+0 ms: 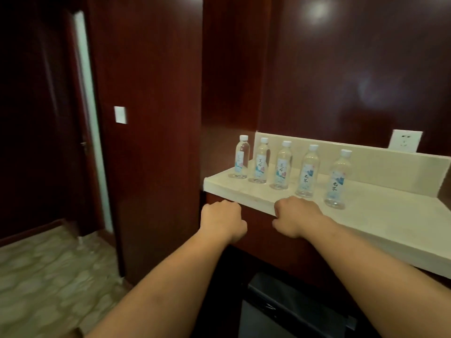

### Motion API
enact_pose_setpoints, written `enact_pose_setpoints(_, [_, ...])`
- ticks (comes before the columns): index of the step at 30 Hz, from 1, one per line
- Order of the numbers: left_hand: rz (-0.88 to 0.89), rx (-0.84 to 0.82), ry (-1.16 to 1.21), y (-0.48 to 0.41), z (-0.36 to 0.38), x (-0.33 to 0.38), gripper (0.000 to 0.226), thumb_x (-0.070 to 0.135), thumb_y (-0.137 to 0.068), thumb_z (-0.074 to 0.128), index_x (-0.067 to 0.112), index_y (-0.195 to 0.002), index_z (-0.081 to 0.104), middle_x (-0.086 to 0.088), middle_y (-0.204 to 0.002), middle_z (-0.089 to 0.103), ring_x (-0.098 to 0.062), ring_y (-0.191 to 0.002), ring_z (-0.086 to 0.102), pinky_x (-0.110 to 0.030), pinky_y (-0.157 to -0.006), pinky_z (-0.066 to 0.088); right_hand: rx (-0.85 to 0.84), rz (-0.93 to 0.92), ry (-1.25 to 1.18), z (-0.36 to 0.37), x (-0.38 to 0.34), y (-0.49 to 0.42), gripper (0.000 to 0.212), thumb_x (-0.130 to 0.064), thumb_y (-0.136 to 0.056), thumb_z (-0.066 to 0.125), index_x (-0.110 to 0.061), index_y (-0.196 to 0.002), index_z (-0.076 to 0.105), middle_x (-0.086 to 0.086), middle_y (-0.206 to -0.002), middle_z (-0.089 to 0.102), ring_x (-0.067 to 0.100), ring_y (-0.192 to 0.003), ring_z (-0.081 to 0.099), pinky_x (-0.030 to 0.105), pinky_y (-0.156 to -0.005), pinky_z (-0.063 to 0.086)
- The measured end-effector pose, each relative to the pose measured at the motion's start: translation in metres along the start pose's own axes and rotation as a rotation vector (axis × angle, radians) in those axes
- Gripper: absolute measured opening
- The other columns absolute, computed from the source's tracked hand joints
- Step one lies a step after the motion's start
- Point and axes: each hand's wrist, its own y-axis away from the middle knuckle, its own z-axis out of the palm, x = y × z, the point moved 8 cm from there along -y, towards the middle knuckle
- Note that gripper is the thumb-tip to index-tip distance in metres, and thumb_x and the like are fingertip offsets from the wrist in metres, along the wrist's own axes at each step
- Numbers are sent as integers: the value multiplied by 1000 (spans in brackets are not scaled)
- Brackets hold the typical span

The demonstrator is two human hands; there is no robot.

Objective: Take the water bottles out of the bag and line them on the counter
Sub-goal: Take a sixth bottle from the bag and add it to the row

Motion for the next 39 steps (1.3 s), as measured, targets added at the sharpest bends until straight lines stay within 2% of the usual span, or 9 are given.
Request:
enact_pose_setpoints(6, [-132,6,-65,50,-6,-58,29,30,-89,45,16,-108,62,-7,-111,65,-29,-104,60,-35,-78,37,21,-179,-37,6,-82,8,30,-32,-88,51,-17,-112,60,7,-121,61,28,-112,58,30,-79,41])
enact_pose_setpoints(10, [-233,-4,-138,88,-1,-113,31,32,-88,46,16,-108,64,-7,-111,66,-29,-104,61,-35,-78,39,-27,-320,-72,15,-158,18,30,-31,-87,51,-17,-111,61,9,-121,61,31,-112,58,34,-87,44])
enact_pose_setpoints(16, [-400,-46,-210,166,0,-207,31,31,-89,46,15,-109,63,-9,-116,64,-31,-110,59,-37,-84,43,-84,-469,-105,30,-276,44,28,-29,-87,51,-18,-111,62,7,-117,64,29,-107,61,35,-81,45])
enact_pose_setpoints(23, [-492,-181,-285,277,21,-299,29,27,-91,45,14,-111,62,-10,-120,63,-31,-112,59,-34,-79,39,-160,-655,-176,61,-436,114,25,-23,-87,50,-15,-106,63,8,-115,64,30,-105,61,34,-78,43])
enact_pose_setpoints(27, [-491,-316,-342,342,47,-344,29,25,-93,43,15,-114,60,-8,-120,62,-28,-112,59,-31,-74,32,-232,-728,-141,89,-510,161,30,-28,-90,46,-15,-113,61,11,-123,60,32,-112,59,35,-85,45])
enact_pose_setpoints(30, [-497,-356,-336,375,62,-368,29,23,-94,43,16,-116,59,-7,-121,61,-27,-113,58,-32,-74,32,-250,-765,-120,104,-548,187,29,-26,-89,48,-15,-110,63,11,-122,61,32,-111,60,34,-83,44])
enact_pose_setpoints(33, [-509,-403,-318,401,82,-386,27,22,-94,42,16,-114,59,-7,-118,61,-27,-110,58,-33,-74,35,-300,-803,-78,123,-572,204,18,-23,-87,51,-16,-100,61,9,-114,63,31,-98,60,32,-73,41])
enact_pose_setpoints(36, [-552,-421,-293,423,100,-403,26,21,-94,42,15,-114,58,-7,-119,61,-26,-110,58,-32,-74,35,-348,-830,-30,144,-585,210,3,-20,-86,52,-17,-88,51,8,-105,59,27,-84,50,32,-71,38])
enact_pose_setpoints(39, [-623,-435,-267,437,116,-419,25,19,-93,43,16,-113,58,-5,-117,62,-25,-109,58,-32,-74,34,-369,-884,4,164,-596,209,3,-20,-87,49,-18,-86,47,6,-95,50,26,-84,45,32,-72,36])
